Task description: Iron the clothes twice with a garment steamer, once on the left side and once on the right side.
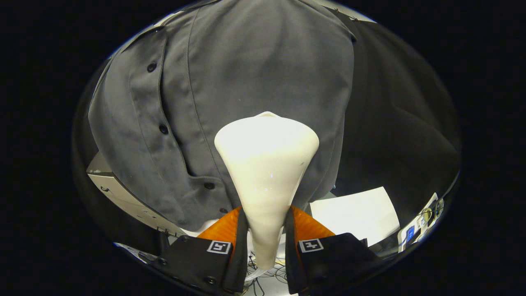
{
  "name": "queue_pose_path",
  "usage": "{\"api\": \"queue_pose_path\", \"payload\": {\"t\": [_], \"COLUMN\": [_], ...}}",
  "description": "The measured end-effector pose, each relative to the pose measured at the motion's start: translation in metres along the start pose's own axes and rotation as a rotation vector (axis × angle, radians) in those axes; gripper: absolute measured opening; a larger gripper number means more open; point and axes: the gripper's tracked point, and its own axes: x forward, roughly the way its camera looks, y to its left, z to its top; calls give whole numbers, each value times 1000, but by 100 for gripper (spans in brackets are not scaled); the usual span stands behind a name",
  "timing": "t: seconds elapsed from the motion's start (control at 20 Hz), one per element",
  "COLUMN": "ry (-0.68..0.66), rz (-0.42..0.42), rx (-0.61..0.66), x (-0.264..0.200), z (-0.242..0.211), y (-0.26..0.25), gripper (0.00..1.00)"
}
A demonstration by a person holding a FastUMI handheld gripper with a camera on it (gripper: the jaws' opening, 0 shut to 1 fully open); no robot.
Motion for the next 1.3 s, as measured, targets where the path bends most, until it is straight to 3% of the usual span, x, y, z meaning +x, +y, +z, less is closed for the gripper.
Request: {"api": "queue_pose_path", "payload": {"t": [0.8, 1.3], "ry": [156, 211], "rz": [20, -25], "rx": [57, 97], "x": [45, 43], "z": [-103, -141], "y": [-15, -31], "gripper": [46, 46]}}
